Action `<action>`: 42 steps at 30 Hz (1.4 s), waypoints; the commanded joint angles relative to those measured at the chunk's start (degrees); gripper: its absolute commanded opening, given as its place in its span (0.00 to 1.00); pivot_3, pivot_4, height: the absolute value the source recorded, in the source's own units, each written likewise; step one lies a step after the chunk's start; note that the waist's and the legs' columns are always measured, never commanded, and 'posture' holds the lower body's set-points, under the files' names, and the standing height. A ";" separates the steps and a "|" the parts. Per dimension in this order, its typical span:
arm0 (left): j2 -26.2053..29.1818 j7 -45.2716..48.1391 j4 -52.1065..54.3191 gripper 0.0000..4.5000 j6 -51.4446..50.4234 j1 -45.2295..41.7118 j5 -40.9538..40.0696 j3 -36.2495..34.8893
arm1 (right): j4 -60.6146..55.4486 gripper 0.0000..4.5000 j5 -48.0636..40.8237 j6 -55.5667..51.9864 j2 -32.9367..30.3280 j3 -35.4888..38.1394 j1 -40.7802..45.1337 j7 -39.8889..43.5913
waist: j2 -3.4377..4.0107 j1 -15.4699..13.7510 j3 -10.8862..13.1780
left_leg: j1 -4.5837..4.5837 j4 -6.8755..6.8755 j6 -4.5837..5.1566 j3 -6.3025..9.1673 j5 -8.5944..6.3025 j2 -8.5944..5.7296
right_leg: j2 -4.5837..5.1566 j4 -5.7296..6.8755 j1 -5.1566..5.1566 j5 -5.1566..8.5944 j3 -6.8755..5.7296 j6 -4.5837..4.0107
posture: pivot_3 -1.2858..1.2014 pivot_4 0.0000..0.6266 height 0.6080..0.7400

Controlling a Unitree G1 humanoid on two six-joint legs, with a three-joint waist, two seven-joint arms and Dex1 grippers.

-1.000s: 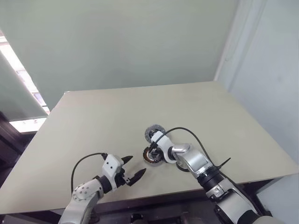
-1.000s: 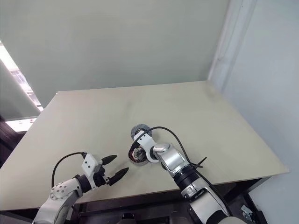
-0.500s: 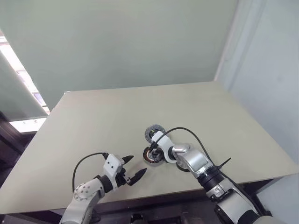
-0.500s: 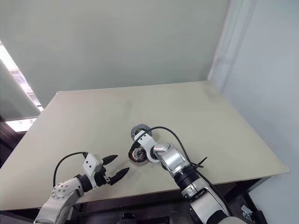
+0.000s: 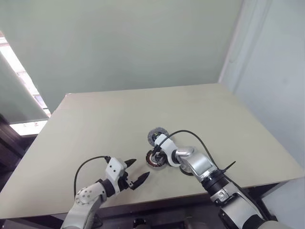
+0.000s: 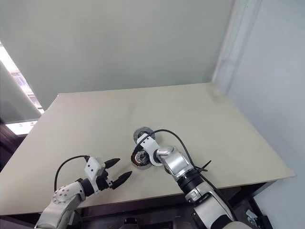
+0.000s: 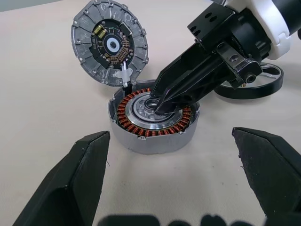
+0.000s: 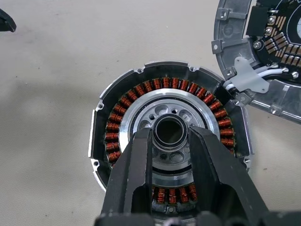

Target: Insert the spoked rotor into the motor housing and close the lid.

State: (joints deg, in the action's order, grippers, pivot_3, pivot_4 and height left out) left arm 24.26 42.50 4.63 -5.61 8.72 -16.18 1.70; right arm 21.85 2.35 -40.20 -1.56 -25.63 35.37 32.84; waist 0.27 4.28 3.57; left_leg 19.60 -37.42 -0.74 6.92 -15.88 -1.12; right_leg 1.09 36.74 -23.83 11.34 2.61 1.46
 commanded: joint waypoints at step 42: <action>-0.43 0.20 0.34 1.00 1.41 -1.38 0.86 0.54 | -11.25 0.86 -3.23 -4.10 -0.45 2.71 -0.86 2.64 | 0.00 0.00 -0.01 | 0.01 0.02 0.00 0.01 0.00 0.00 | -0.01 0.00 -0.02 -0.01 0.01 0.02 | 0.52 0.00 1.00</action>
State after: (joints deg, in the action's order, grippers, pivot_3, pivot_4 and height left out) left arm 23.85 42.51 3.75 -4.99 8.27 -15.37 2.13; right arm 13.26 0.04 -44.35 -2.02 -23.69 34.45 35.23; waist 0.27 4.28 3.56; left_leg 19.60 -37.40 -0.74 6.93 -15.88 -1.12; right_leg 1.09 36.74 -23.85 11.33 2.61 1.48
